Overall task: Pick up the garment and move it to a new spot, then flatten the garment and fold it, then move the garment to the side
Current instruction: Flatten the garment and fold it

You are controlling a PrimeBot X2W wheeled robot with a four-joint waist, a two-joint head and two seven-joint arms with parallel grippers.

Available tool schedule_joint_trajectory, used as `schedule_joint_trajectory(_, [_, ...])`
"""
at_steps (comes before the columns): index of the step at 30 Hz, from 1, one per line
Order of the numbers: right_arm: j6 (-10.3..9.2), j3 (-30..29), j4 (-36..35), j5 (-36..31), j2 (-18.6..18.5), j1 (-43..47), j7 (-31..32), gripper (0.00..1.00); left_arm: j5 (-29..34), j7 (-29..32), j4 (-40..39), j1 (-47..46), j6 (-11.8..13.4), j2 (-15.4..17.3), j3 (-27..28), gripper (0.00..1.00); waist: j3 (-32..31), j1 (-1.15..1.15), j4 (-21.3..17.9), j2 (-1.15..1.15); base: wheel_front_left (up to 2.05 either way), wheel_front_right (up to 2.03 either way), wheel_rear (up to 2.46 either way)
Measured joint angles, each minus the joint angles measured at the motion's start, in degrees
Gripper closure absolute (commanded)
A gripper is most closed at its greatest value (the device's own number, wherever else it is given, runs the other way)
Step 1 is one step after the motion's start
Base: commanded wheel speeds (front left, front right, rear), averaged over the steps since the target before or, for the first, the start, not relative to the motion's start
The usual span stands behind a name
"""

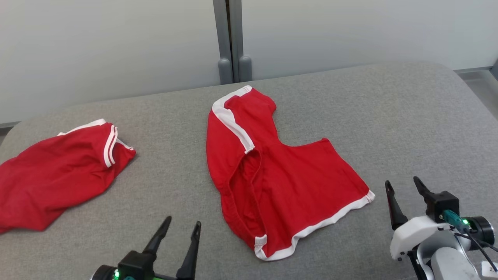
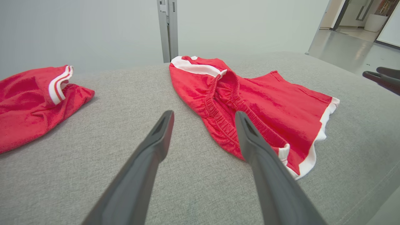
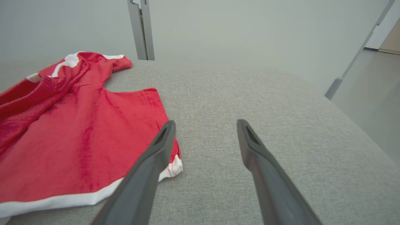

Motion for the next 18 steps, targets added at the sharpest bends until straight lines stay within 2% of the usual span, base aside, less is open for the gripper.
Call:
schedule_joint_trajectory(4, [0.0, -0.9, -8.89, 0.99, -0.12, 5.62, -0.12, 0.0, 3.64, -0.15, -4.76, 4.97, 0.11, -2.02, 7.91, 0.0, -0.72, 0.0, 0.33, 0.0, 0.0, 0.0, 0.0])
schedule_joint_trajectory(7, [0.0, -1.47, -14.6, 1.01, 0.2, 9.34, -0.12, 0.0, 6.59, -0.14, -6.75, 8.15, -1.01, -4.43, 13.55, 0.0, -1.0, 0.0, 0.89, 0.0, 0.0, 0.0, 0.0])
schedule_joint_trajectory(12, [0.0, -1.29, -21.41, 1.19, 1.4, 13.47, -0.12, 0.0, 9.27, -0.15, -5.83, 12.25, -4.93, -8.69, 21.45, 0.0, -1.1, 0.0, 1.93, 0.0, 0.0, 0.0, 0.0])
schedule_joint_trajectory(18, [0.0, -0.32, -22.63, 2.18, 2.45, 15.29, -0.12, 0.0, 11.87, -0.15, -2.89, 13.46, -9.18, -12.37, 28.83, 0.0, -0.89, 0.0, 2.67, 0.0, 0.0, 0.0, 0.0])
